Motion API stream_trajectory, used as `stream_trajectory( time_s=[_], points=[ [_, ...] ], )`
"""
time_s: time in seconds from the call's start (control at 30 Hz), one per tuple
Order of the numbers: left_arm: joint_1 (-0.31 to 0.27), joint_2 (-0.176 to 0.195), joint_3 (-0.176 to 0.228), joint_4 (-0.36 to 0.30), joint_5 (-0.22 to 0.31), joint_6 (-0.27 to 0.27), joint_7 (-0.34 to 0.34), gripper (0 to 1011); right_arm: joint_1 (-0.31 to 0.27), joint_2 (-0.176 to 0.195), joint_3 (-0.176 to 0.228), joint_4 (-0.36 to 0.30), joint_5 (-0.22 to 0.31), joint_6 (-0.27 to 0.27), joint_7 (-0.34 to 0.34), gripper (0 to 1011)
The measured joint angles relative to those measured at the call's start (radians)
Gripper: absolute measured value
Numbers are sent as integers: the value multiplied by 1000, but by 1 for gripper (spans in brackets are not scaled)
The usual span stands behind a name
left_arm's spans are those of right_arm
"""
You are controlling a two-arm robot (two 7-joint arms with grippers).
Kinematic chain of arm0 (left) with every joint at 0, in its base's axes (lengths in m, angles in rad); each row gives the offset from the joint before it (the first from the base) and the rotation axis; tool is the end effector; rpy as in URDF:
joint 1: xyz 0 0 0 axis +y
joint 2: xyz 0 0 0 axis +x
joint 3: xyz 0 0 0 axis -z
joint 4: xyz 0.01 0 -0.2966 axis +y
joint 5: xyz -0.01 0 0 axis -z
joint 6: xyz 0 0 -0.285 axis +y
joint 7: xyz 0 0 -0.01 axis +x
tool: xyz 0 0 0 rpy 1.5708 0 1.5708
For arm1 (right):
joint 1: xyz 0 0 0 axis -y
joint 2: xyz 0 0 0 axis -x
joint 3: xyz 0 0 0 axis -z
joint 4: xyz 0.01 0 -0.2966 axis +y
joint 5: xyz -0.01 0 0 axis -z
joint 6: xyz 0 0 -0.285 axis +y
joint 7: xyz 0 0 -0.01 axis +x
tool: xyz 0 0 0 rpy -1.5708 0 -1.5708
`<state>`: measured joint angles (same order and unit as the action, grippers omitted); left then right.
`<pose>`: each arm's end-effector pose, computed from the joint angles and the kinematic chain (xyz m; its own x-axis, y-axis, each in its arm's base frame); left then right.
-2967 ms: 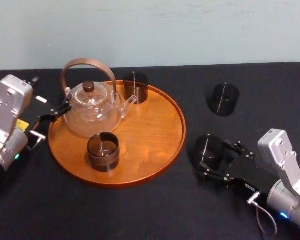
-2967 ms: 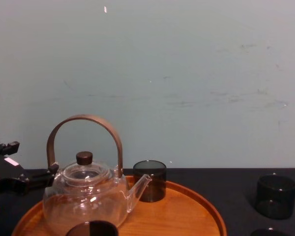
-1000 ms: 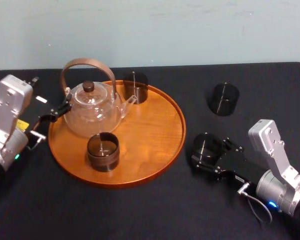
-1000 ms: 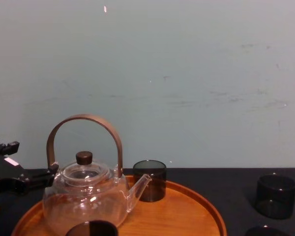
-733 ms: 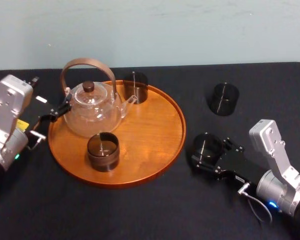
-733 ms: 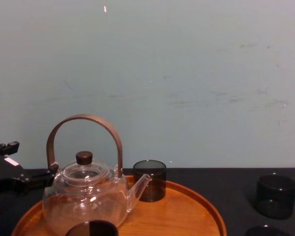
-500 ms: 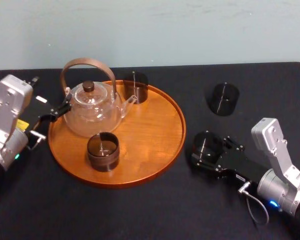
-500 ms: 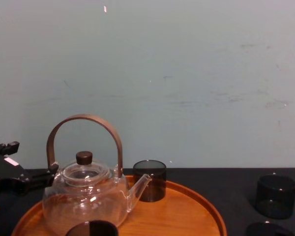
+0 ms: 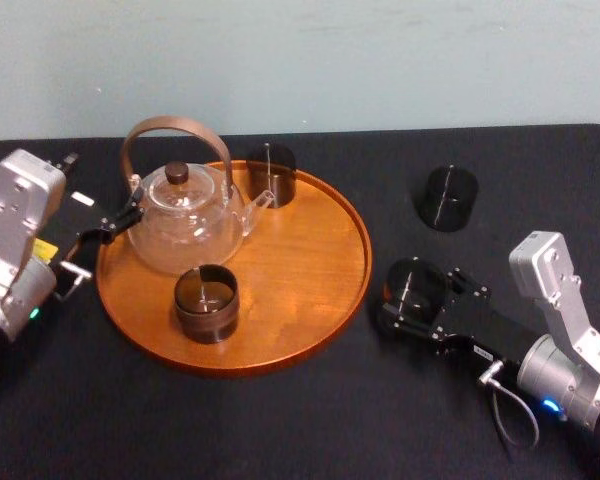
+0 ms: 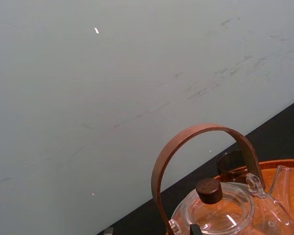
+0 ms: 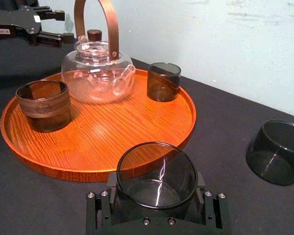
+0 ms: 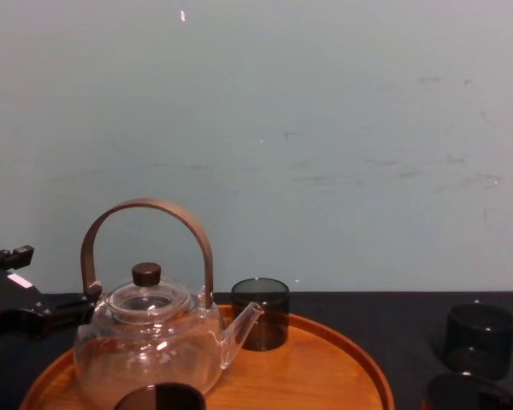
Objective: Pick up the glass from the table and place it on the tray.
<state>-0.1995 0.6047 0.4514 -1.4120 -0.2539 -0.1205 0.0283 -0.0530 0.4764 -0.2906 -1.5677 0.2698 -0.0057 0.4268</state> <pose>0.3367 0.0927 -0.3030 0.2923 0.8803 0.3737 -0.9553 0.2873 0.0703 0.2752 -0.0634 -0.3283 0.6527 -0.7531 0.0823 0.7472 0.6220 -0.2343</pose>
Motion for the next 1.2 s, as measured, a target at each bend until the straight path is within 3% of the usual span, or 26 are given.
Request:
stream_trajectory(
  time_s=[0.6,1.2],
  points=[
    [0,0,0,0,0,0,0,1010,-1,31,-2,-124,-4,90,-23,907],
    [0,0,0,0,0,0,0,1010,56,8,-49,-141,-35,128,-30,906]
  ],
)
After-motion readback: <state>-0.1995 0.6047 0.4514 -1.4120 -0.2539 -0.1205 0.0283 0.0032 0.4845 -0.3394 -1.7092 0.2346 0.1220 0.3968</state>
